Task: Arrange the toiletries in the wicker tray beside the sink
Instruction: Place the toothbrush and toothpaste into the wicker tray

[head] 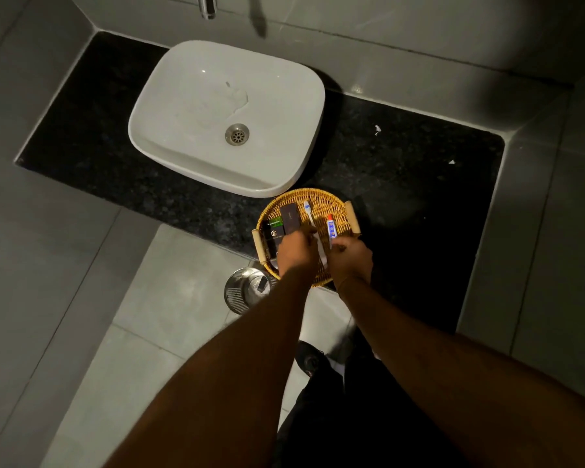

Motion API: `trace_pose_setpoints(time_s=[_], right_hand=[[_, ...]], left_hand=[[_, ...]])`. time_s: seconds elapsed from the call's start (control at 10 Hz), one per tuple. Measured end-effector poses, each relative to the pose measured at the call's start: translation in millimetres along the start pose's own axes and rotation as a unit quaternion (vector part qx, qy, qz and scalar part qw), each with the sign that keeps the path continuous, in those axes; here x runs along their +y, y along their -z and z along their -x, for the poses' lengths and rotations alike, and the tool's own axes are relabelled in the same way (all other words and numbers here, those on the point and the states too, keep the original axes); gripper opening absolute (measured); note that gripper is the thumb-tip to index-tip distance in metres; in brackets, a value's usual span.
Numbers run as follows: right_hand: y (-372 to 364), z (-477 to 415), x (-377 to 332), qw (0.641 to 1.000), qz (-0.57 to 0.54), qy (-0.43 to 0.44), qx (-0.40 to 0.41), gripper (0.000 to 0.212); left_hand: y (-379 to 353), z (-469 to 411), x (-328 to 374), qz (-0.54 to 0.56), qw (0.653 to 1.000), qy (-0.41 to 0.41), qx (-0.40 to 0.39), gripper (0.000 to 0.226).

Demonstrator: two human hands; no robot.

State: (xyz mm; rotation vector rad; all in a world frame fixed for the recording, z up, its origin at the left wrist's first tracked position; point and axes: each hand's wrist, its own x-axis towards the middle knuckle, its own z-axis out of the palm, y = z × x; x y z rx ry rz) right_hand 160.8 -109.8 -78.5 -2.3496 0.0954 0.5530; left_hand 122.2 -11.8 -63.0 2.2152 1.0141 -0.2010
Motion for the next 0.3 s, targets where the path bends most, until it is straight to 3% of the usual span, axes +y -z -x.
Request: trace_pose_setpoints(time_s=[0.1,0.2,0.3], right_hand=[[7.6,13.4,-3.9,0.998,0.055,0.029,-0.019,0.029],[18.0,18.8,-10.7,0.982,0.130,0.127,-0.049,0.029],[35.2,16.5,-33.8,0.949,0.173,0.261,-0.027,0.036]], left_hand=[[5.1,21.1,-5.7,-0.080,0.995,-0.052,0.012,0.032],[12.2,41.8,-14.7,-0.139,0.985,-0.091,0.047,0.040],[26.9,51.2,-11.3,-0.164,0.977,-0.100,0.094,0.058]])
